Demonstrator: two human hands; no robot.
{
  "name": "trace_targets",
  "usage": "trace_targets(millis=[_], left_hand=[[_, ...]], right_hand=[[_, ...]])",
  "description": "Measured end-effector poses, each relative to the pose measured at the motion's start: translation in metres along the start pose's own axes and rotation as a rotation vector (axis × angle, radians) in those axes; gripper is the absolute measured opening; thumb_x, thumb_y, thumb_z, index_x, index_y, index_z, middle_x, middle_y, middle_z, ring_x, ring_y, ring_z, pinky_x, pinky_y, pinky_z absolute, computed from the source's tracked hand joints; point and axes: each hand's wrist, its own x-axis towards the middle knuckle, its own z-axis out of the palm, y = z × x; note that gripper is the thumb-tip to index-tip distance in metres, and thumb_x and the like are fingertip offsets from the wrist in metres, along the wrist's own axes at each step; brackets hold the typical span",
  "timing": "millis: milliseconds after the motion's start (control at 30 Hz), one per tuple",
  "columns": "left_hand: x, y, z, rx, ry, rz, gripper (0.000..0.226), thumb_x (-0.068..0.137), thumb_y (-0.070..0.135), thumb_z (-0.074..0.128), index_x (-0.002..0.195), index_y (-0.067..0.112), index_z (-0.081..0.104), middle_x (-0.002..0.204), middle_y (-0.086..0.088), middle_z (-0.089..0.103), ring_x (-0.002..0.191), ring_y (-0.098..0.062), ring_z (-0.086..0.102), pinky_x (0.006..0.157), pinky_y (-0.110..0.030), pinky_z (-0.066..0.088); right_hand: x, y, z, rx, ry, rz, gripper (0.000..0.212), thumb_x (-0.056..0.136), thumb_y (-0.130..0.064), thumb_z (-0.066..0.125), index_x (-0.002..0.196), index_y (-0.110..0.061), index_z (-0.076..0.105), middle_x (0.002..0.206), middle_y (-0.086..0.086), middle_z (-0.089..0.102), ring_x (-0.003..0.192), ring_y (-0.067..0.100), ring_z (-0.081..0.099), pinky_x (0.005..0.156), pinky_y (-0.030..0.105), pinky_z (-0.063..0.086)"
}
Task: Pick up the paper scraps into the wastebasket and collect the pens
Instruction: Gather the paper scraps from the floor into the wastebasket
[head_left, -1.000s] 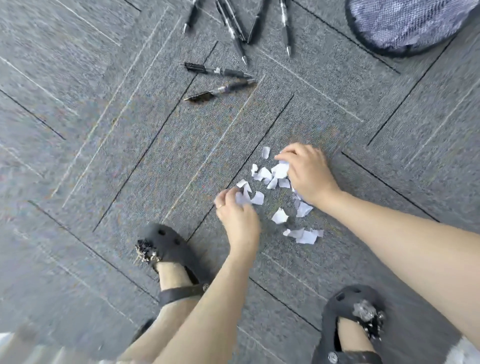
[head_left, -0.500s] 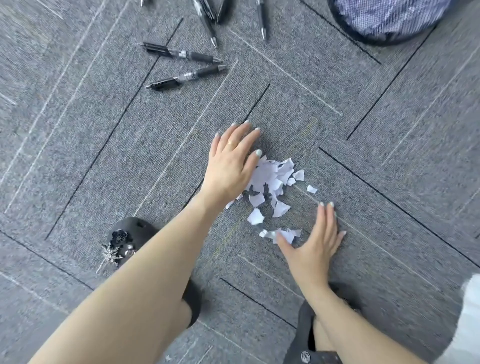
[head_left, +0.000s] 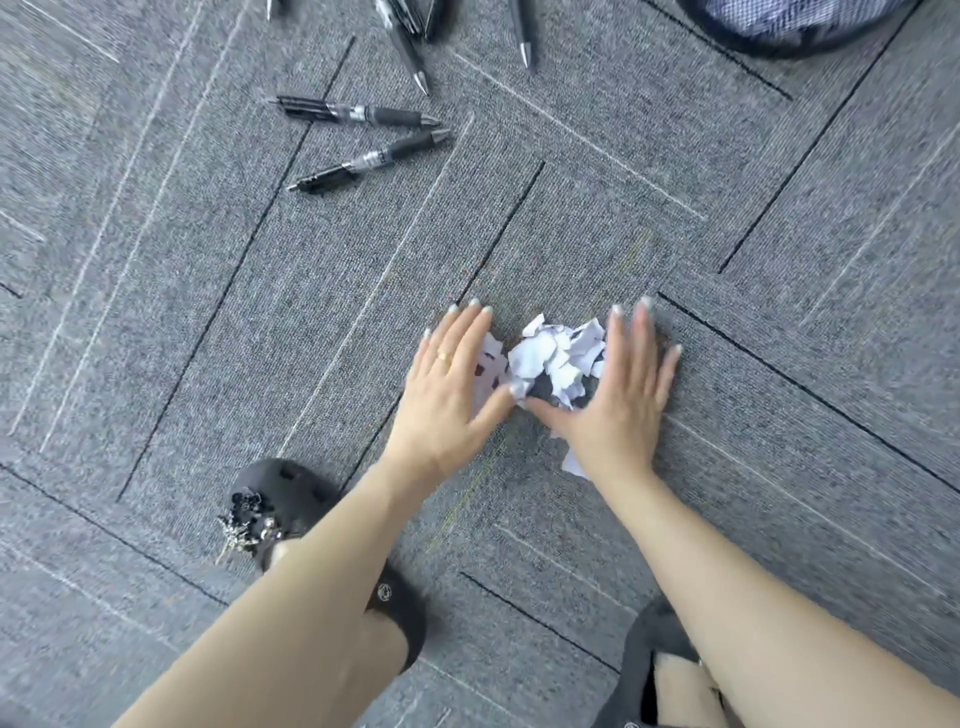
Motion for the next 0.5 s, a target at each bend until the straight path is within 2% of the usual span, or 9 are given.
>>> trace_targets(millis=[67, 100, 167, 233, 300, 400, 500], left_hand=[[-0.002, -0.002, 0.009, 0.038, -0.006, 0.056, 0.093, 0.075, 0.074, 0.035, 0.145, 0.015, 0.015, 0.153, -0.002, 0.017, 0.143, -0.015, 0.004, 0.116, -0.034, -0.002], [-0.001, -0.005, 0.015, 0.073, -0.003, 0.072, 0.098, 0.072, 0.077, 0.036, 0.144, 0.014, 0.016, 0.153, -0.005, 0.020, 0.142, -0.018, 0.005, 0.116, -0.036, -0.002], [0.001, -0.008, 0.025, 0.199, 0.035, 0.083, 0.097, 0.071, 0.077, 0.037, 0.141, 0.011, 0.021, 0.149, -0.010, 0.029, 0.140, -0.024, 0.014, 0.115, -0.041, 0.005], [0.003, -0.009, 0.032, 0.323, 0.115, 0.108, 0.087, 0.076, 0.073, 0.036, 0.137, 0.011, 0.029, 0.142, -0.010, 0.036, 0.132, -0.026, 0.026, 0.110, -0.043, 0.016], [0.006, -0.009, 0.036, 0.433, 0.197, 0.180, 0.072, 0.080, 0.065, 0.036, 0.130, 0.015, 0.037, 0.130, -0.006, 0.039, 0.119, -0.025, 0.035, 0.101, -0.041, 0.025], [0.016, -0.007, 0.031, 0.514, 0.298, 0.285, 0.050, 0.084, 0.053, 0.040, 0.114, 0.014, 0.048, 0.108, -0.006, 0.055, 0.097, -0.022, 0.043, 0.082, -0.035, 0.034], [0.033, -0.003, 0.021, 0.539, 0.277, 0.330, 0.031, 0.086, 0.042, 0.042, 0.099, 0.015, 0.046, 0.082, -0.002, 0.062, 0.072, -0.020, 0.054, 0.063, -0.031, 0.040]], right_hand=[[0.019, -0.002, 0.001, -0.053, -0.057, -0.212, 0.101, 0.068, -0.077, 0.043, 0.144, -0.018, 0.012, 0.151, 0.010, 0.023, 0.139, 0.020, 0.015, 0.113, 0.047, 0.003], [0.024, -0.001, 0.002, -0.071, -0.070, -0.323, 0.088, 0.073, -0.072, 0.043, 0.142, -0.021, 0.020, 0.148, 0.008, 0.032, 0.137, 0.020, 0.020, 0.112, 0.046, 0.006], [0.028, 0.002, 0.004, -0.079, -0.034, -0.503, 0.057, 0.081, -0.059, 0.046, 0.127, -0.025, 0.043, 0.132, 0.005, 0.053, 0.127, 0.021, 0.033, 0.109, 0.045, 0.016], [0.028, 0.005, 0.005, -0.068, 0.011, -0.572, 0.033, 0.083, -0.047, 0.049, 0.106, -0.024, 0.055, 0.115, 0.004, 0.062, 0.114, 0.021, 0.041, 0.101, 0.041, 0.025], [0.032, 0.005, 0.004, -0.071, 0.003, -0.608, 0.024, 0.082, -0.041, 0.048, 0.097, -0.023, 0.054, 0.104, 0.003, 0.063, 0.103, 0.020, 0.044, 0.090, 0.038, 0.031], [0.053, 0.002, -0.006, -0.105, -0.067, -0.811, 0.017, 0.082, -0.034, 0.044, 0.088, -0.020, 0.050, 0.083, 0.000, 0.061, 0.077, 0.019, 0.053, 0.067, 0.032, 0.040], [0.075, -0.002, -0.020, -0.125, -0.170, -0.904, 0.023, 0.081, -0.032, 0.043, 0.072, -0.016, 0.056, 0.062, -0.001, 0.055, 0.053, 0.017, 0.055, 0.047, 0.025, 0.041]])
